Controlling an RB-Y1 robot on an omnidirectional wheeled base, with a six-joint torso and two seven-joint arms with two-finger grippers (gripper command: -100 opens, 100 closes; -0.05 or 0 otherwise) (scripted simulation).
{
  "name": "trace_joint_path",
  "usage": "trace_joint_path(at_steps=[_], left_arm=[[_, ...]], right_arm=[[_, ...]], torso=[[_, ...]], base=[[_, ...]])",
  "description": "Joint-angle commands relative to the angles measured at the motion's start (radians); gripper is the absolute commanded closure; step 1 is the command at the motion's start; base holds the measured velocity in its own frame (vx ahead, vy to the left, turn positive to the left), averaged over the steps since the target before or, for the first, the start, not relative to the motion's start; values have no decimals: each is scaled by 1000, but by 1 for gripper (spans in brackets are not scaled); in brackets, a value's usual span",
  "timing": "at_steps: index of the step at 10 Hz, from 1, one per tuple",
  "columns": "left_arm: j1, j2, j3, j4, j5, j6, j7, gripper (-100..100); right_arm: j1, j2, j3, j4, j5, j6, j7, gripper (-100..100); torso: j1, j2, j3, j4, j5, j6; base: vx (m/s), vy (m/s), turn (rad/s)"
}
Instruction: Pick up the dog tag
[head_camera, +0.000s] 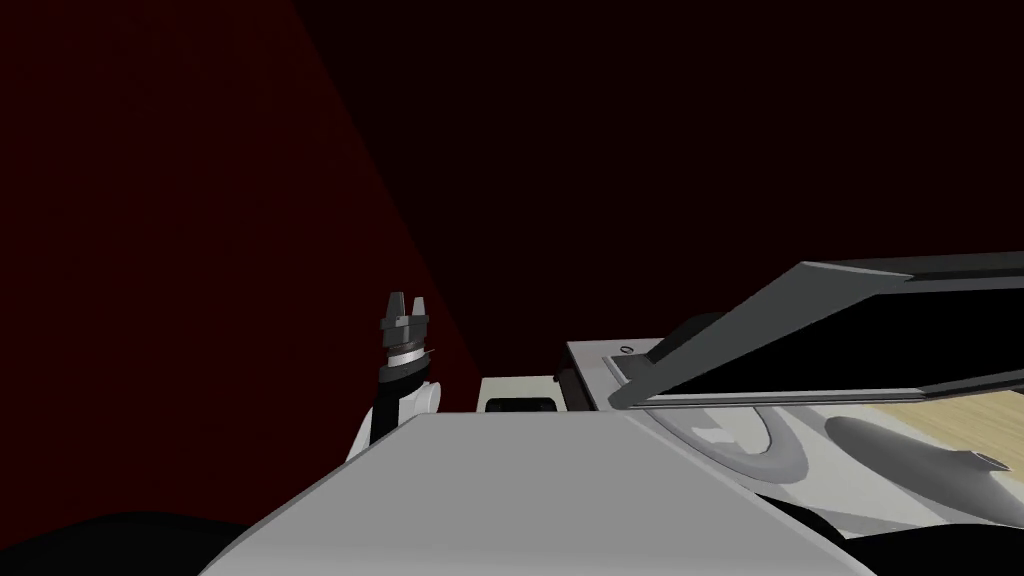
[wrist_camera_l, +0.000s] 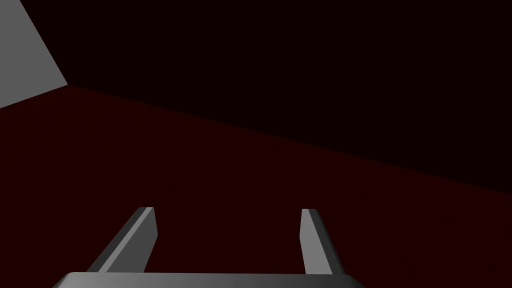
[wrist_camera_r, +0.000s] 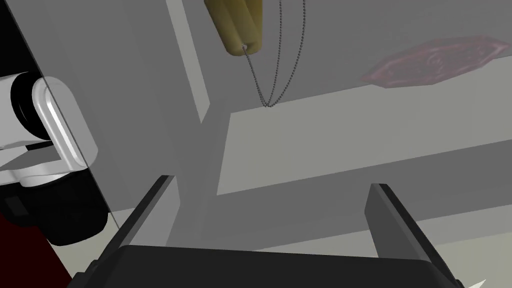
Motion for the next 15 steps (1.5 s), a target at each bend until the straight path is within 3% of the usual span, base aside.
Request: trace_joint_path(at_steps=[1,6,7,8,9,12,13,14,15], left_arm=[[0,0,0,0,0,0,0,0],[0,0,0,0,0,0,0,0],[0,0,0,0,0,0,0,0],[0,0,0,0,0,0,0,0],[0,0,0,0,0,0,0,0],[0,0,0,0,0,0,0,0],[0,0,0,0,0,0,0,0],[0,0,0,0,0,0,0,0],[0,0,0,0,0,0,0,0]], right_arm=[[-11,-3,-5,28,-10,43,-7,-100],[-37,-5,-14,72,-27,159,-37,-100],[-34,-4,-13,68,-26,144,-33,-100],[-34,-4,-13,69,-26,148,-34,0],[-50,7,-6,103,-16,114,-20,-100],[-74,25,3,155,0,64,2,-100],[-67,22,1,146,-6,74,0,-100],[-67,22,1,148,-5,70,2,100],[-67,22,1,148,-5,70,1,100]], torso=[[0,0,0,0,0,0],[-2,1,0,0,0,0],[-1,3,2,1,0,0],[1,7,4,1,0,0],[3,9,5,2,1,0],[2,11,6,2,0,0],[2,11,6,2,0,0],[3,11,6,2,1,0],[3,11,6,2,1,0]], base=[[122,-40,10],[160,-75,21],[43,-28,9],[10,-6,1],[8,-20,-52],[3,-25,-46],[2,-9,-5],[0,0,0],[0,0,0]])
